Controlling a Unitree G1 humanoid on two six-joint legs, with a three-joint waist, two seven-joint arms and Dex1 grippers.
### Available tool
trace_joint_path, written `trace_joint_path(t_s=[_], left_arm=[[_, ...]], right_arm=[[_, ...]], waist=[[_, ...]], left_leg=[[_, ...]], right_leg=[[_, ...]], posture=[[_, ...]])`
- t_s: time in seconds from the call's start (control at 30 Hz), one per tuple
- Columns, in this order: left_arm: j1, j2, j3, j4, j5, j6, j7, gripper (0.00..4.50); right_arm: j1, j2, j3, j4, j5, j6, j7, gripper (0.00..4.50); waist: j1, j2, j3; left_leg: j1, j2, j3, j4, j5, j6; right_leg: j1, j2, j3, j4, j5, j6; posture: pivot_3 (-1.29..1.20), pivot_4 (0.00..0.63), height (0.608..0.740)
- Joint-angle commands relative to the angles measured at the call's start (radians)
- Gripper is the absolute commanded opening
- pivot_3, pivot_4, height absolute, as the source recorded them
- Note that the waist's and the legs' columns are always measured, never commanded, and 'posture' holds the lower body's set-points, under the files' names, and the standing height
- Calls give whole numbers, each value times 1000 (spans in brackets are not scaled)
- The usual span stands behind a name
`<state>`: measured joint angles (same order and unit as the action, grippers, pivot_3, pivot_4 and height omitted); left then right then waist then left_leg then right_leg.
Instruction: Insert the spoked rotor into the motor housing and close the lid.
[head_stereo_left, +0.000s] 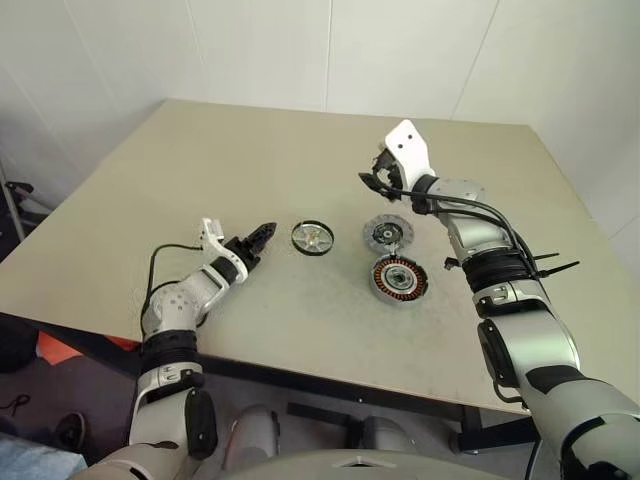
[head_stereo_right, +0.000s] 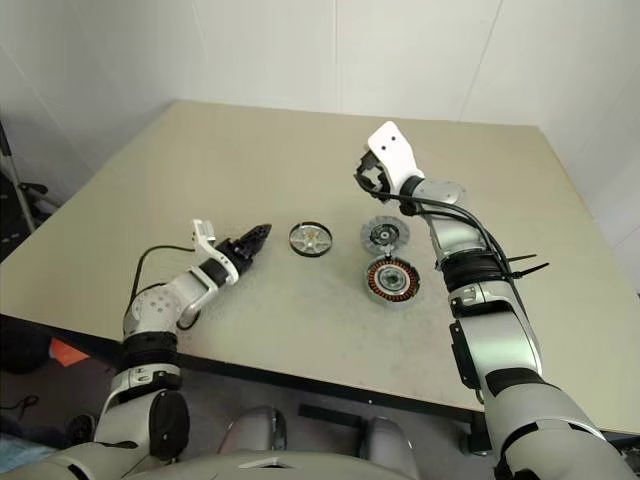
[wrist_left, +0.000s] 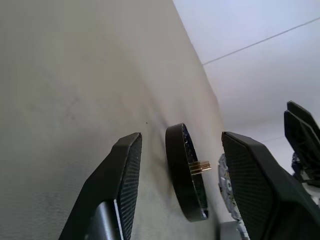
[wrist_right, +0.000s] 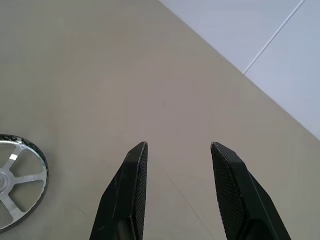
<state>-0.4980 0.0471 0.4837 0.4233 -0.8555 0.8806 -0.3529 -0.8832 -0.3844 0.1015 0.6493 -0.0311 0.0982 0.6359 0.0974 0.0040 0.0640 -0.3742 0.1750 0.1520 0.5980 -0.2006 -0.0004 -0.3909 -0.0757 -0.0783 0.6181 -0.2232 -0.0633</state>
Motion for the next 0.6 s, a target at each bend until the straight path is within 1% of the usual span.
trace_joint_path(t_s=[0.03, 0.23, 0.43, 0.6], left_arm=[[-47, -7, 13, 65, -19, 13, 28, 2578], [-109, -12, 7, 218, 18, -9, 32, 2578], [-150, -17, -16, 276, 40, 0, 4, 2578], [-167, -17, -31, 317, 69, 6, -14, 2578]], right_arm=[[-9, -7, -7, -49, 2, -18, 6, 2258], [-1, -8, -9, -65, 4, -15, 9, 2258], [3, -7, -10, -78, 4, -11, 6, 2258], [7, -4, -10, -86, 5, -12, 5, 2258]], waist=[[-1, 0, 0], [0, 0, 0], [5, 0, 0], [11, 0, 0]], left_leg=[[0, 0, 0, 0, 0, 0], [2, 0, 0, 0, 0, 0], [8, -1, 0, 0, 0, 0], [8, -2, 0, 0, 0, 1]], right_leg=[[0, 0, 0, 0, 0, 0], [1, 0, 0, 0, 0, 0], [8, -1, 0, -1, 0, 0], [8, -1, 0, -2, 0, 1]], posture=[[0, 0, 740], [0, 0, 740], [0, 0, 740], [0, 0, 740]])
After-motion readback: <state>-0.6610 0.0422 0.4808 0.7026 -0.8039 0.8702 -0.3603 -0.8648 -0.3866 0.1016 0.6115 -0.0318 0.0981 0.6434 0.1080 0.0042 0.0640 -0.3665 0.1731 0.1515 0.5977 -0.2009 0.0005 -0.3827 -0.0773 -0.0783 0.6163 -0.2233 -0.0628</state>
